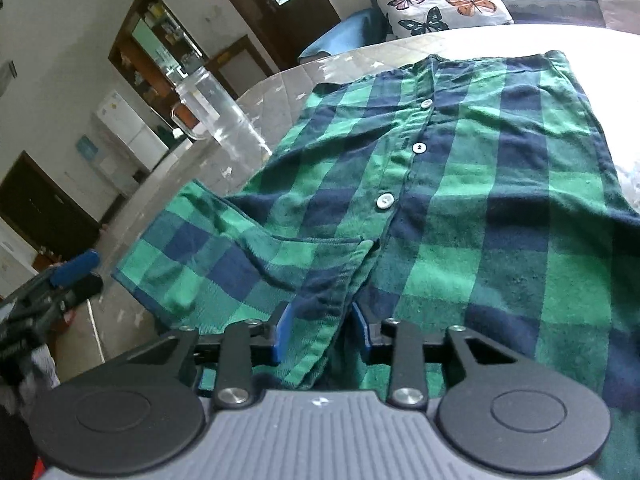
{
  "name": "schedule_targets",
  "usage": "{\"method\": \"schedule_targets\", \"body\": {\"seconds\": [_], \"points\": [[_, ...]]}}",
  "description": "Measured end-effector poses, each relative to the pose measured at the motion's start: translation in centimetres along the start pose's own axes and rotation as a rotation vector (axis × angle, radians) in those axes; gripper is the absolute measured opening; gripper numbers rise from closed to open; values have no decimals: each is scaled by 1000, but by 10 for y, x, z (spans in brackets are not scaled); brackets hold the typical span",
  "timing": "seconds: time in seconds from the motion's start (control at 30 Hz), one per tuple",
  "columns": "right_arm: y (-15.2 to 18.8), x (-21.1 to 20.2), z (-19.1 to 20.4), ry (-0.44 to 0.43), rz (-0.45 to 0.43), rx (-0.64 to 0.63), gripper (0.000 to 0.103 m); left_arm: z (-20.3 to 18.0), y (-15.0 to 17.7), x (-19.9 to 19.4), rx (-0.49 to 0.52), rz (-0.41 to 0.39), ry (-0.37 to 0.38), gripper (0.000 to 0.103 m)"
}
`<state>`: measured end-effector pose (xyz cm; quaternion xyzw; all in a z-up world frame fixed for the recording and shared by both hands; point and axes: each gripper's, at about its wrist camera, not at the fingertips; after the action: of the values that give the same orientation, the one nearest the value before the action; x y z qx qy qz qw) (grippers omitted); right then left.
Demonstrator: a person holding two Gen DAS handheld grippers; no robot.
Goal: Fold clothes
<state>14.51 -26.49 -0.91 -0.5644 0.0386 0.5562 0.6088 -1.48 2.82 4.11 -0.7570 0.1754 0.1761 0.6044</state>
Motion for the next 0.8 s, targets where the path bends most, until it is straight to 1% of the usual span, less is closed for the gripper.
{"method": "schedule_targets", "body": {"seconds": [0.03, 0.1, 0.2, 0.37, 0.5, 0.63, 0.7, 0.8], "points": [[1, 0, 2, 10, 5, -7, 28, 8, 2, 1, -14, 12, -27, 74], [1, 0, 6, 31, 13, -20, 15, 21, 6, 5, -34, 45, -68, 74], [-4, -8, 12, 44, -7, -36, 5, 28, 15, 15, -23, 92, -96, 75], [-12, -21, 21, 65, -43, -62, 3, 25, 23, 31, 8, 113, -106, 76], [-29, -42, 34, 79, -116, -118, 2, 25, 25, 44, 26, 114, -137, 74], [-45, -71, 41, 127, -194, -169, 2, 20, 31, 49, 70, 121, -144, 74], [-50, -87, 41, 165, -229, -190, 2, 18, 34, 51, 94, 125, -148, 74], [-49, -101, 36, 221, -249, -193, 2, 16, 38, 50, 107, 135, -147, 75]]}}
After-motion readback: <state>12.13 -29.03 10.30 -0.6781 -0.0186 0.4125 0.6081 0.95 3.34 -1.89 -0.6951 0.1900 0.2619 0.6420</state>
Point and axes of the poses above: each gripper's, at about its wrist camera, not at the fingertips, and x roughly the way its jaws point, z to its left, y to its underside, and after that the axes turned 12 degrees about -x, right-handed
